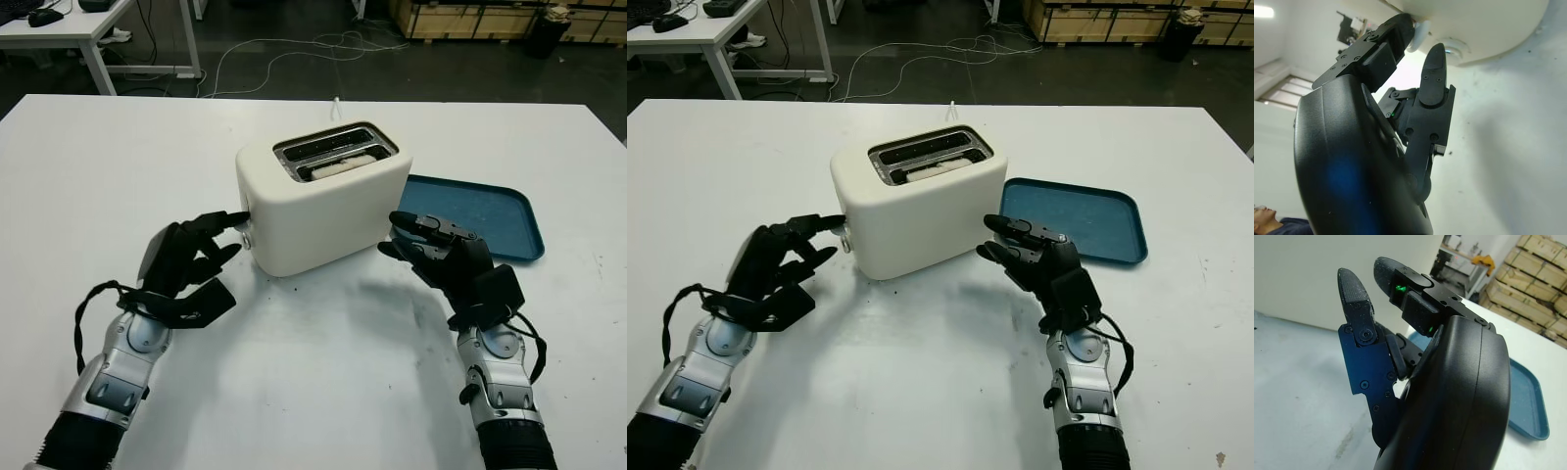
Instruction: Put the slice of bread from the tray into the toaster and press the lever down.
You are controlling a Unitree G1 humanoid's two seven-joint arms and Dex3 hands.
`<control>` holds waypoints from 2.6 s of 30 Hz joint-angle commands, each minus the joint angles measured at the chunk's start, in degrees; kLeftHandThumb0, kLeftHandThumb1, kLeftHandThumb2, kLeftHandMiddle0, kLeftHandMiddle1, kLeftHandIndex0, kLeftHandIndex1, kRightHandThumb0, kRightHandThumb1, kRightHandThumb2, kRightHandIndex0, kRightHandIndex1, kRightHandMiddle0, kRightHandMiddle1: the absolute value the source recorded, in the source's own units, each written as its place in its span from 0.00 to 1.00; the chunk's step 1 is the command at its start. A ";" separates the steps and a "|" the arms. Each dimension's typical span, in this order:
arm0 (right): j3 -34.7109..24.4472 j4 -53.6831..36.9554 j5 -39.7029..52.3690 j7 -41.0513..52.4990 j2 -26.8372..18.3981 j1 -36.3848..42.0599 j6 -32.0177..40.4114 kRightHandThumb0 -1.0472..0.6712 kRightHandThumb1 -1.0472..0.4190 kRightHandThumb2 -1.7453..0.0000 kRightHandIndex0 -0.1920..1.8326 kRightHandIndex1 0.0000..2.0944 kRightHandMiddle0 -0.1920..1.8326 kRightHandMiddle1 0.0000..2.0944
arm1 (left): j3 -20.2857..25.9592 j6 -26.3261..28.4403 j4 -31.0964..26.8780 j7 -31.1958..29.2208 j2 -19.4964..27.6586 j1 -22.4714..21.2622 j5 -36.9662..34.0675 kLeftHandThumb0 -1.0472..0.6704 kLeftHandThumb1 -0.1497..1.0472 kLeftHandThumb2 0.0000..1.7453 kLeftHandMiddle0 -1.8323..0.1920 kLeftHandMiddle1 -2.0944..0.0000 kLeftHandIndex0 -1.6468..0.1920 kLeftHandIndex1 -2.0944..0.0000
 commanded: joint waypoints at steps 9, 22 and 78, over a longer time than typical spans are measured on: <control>-1.02 0.50 0.97 0.10 -0.75 -1.13 -0.65 0.32 0.13 1.00 0.65 0.00 0.59 0.00 | 3.25 -3.40 -7.76 -3.09 0.25 1.09 0.92 0.48 0.89 0.04 0.51 0.31 0.27 0.97; -1.10 0.22 0.92 0.71 -0.73 -1.43 -0.58 0.32 0.13 1.00 0.65 0.00 0.59 0.00 | 8.66 -1.17 -11.76 -5.59 2.05 1.76 2.46 0.48 0.89 0.05 0.51 0.35 0.27 0.96; 0.22 -0.71 0.49 0.89 -0.68 -0.63 0.05 0.31 0.12 1.00 0.67 0.00 0.61 0.00 | -2.46 -7.57 12.04 -43.88 20.61 -33.72 4.62 0.47 0.88 0.00 0.48 0.28 0.25 1.00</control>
